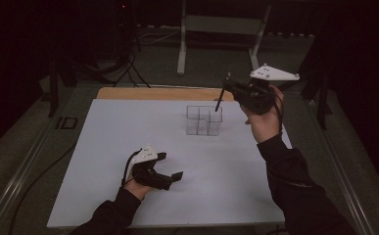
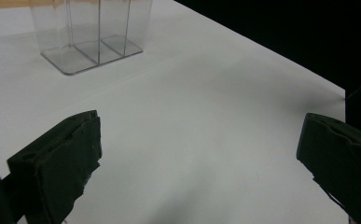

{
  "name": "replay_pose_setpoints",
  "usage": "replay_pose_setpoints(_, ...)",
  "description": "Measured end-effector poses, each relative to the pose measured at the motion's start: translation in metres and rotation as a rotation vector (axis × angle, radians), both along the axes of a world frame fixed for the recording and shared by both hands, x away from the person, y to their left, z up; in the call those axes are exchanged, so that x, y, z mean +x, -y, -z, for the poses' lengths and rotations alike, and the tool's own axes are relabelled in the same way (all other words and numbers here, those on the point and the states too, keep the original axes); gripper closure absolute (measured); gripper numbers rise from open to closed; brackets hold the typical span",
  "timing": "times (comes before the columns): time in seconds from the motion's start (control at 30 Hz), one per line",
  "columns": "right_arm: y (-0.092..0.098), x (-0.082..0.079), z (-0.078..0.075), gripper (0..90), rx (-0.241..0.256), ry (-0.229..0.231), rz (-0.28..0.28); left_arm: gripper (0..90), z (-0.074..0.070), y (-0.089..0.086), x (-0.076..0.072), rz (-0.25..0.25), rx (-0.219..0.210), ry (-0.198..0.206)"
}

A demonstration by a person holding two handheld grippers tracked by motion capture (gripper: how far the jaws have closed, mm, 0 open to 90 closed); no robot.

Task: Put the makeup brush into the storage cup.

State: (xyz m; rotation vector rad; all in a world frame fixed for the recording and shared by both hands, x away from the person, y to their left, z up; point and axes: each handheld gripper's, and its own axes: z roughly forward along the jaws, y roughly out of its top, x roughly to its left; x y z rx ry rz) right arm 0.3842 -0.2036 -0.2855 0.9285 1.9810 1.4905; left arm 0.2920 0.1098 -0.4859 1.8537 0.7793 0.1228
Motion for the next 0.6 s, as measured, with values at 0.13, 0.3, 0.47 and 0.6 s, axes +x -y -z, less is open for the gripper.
replay_pose_setpoints(0.13, -0.003, 0.014, -0.004, 84.4, -0.005, -0.007, 0.012, 1.4, 0.0, 0.0, 0.0, 0.006, -0.002, -0.004)
replay_pose_setpoints(0.3, -0.007, 0.031, -0.005, 84.3, -0.006, -0.026, 0.029, 1.3, 0.0, 0.0, 0.0, 0.008, 0.0, 0.0)
replay_pose_setpoints(0.47, -0.012, 0.045, 0.0, 84.3, -0.008, -0.053, 0.04, 1.4, 0.0, 0.0, 0.0, 0.011, 0.0, 0.0)
replay_pose_setpoints(0.6, -0.016, 0.055, 0.01, 84.3, -0.012, -0.082, 0.046, 1.4, -0.001, -0.001, 0.0, 0.014, 0.006, 0.002)
